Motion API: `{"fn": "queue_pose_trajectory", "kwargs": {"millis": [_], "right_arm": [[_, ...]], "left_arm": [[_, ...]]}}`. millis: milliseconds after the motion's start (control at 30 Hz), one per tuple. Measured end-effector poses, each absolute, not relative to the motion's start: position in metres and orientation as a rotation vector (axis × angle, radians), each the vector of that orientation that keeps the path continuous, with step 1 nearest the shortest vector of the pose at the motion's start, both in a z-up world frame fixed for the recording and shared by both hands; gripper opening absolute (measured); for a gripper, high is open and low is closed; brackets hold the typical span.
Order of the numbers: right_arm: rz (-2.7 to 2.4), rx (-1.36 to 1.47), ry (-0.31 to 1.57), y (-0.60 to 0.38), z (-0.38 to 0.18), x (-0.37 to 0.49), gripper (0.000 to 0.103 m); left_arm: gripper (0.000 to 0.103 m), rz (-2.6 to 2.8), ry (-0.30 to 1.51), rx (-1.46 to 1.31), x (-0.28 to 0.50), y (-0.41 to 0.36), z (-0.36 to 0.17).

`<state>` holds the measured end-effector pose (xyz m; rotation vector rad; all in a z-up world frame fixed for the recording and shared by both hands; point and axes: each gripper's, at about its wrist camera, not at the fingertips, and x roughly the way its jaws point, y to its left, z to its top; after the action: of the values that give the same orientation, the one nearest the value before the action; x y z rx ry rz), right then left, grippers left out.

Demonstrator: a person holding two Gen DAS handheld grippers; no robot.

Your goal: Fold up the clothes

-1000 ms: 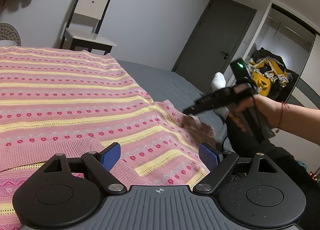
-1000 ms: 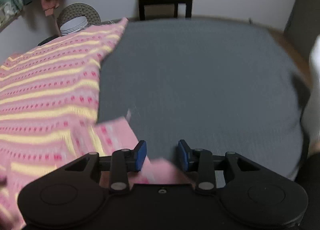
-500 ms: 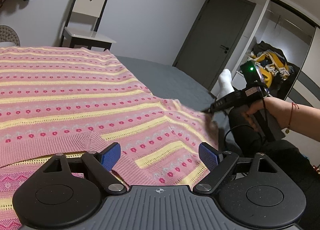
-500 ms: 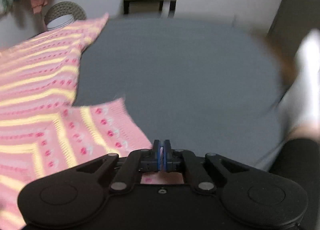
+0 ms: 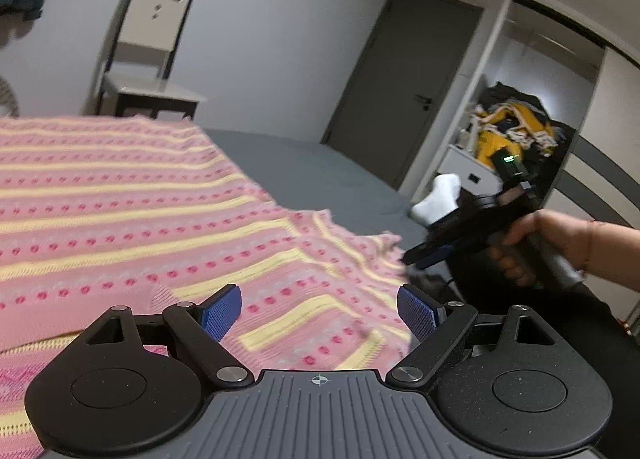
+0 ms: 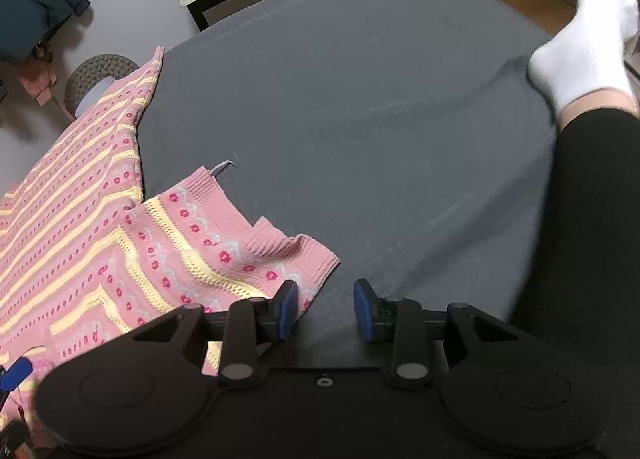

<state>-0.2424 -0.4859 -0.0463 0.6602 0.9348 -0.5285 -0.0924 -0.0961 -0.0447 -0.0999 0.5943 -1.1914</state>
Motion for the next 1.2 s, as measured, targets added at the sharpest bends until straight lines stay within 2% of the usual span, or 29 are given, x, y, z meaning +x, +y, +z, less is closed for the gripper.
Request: {"fn": "queue_pose_trajectory", "kwargs": {"millis": [33,100,133,333,467,533,733,900,1000,1200], "right_arm": [[-0.526,0.687,0.908,-0.487,-0.050,-0.244,0.031],[-0.518,0.735,0.855,-0.489,-0.056,-0.246,0.019],[-0.503,0.767,0.837,-0.491,-0.058,-0.248,0.004],[-0.730,0.711,0.680,-0.481,-0.026,-0.277,0.003],[-0.794,0.739,0.773,-0.482,-0.035,-0.281,0.003],[-0.769,0.754,0.730,-0.478,-0.032,-0.280,0.004],[-0.660,0.543,0.589,-0.423,0.015,-0.264,0.004],[-0.449,0.344,0.522,-0.344,0.040,-0.229,0.004],[-0.283,0.257,0.558,-0.293,0.036,-0.203,0.004],[-0.116,0.066,0.759,-0.221,-0.027,-0.145,0.004]], "left_arm": [[0.086,-1.203,0.587,-0.095,-0.094,-0.097,-0.044],[0.086,-1.225,0.575,-0.085,-0.099,-0.097,-0.043],[0.086,-1.234,0.574,-0.078,-0.100,-0.097,-0.044],[0.086,-1.262,0.596,-0.035,-0.106,-0.100,-0.046],[0.086,-1.291,0.608,-0.020,-0.109,-0.104,-0.046],[0.086,-1.311,0.610,-0.010,-0.111,-0.106,-0.046],[0.086,-1.319,0.611,-0.030,-0.117,-0.101,-0.037],[0.086,-1.209,0.609,-0.172,-0.095,-0.078,-0.018],[0.086,-1.091,0.581,-0.264,-0.073,-0.050,-0.007],[0.086,-0.884,0.526,-0.285,-0.045,-0.007,0.002]]}}
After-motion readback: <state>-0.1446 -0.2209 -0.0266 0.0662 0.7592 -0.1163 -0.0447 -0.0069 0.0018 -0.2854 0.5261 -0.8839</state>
